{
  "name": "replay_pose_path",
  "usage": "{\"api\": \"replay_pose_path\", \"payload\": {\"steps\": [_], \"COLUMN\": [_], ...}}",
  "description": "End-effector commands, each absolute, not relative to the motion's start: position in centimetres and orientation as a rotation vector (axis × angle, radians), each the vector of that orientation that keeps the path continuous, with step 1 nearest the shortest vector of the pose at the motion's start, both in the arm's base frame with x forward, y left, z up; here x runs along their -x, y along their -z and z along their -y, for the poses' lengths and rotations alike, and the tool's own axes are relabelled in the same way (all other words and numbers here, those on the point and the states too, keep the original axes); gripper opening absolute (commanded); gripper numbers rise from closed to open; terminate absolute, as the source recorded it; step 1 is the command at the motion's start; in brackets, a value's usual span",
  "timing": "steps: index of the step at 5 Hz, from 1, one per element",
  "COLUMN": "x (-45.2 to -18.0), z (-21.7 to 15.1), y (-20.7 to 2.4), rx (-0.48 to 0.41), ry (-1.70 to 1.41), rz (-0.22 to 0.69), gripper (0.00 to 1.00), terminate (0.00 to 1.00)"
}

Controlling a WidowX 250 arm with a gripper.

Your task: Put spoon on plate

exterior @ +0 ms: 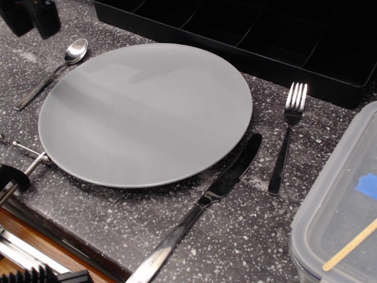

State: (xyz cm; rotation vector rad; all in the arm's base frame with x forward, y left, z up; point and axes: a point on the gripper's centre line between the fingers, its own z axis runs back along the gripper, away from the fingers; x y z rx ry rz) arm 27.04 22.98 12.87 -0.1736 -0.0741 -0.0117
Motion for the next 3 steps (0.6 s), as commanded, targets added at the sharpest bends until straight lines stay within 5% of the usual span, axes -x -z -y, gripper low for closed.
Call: {"api": "replay_pose_path", "payload": {"steps": [1,3], "x": [-29.3,-29.5], "z": [-27.1,-28.3], "y": [-13.4,-10.1], "rx": [0.143,0.079], "ry": [0.038,0.033], "rz": [0.141,0.133], "gripper": [1.0,1.0], "terminate": [0.0,0.0]}}
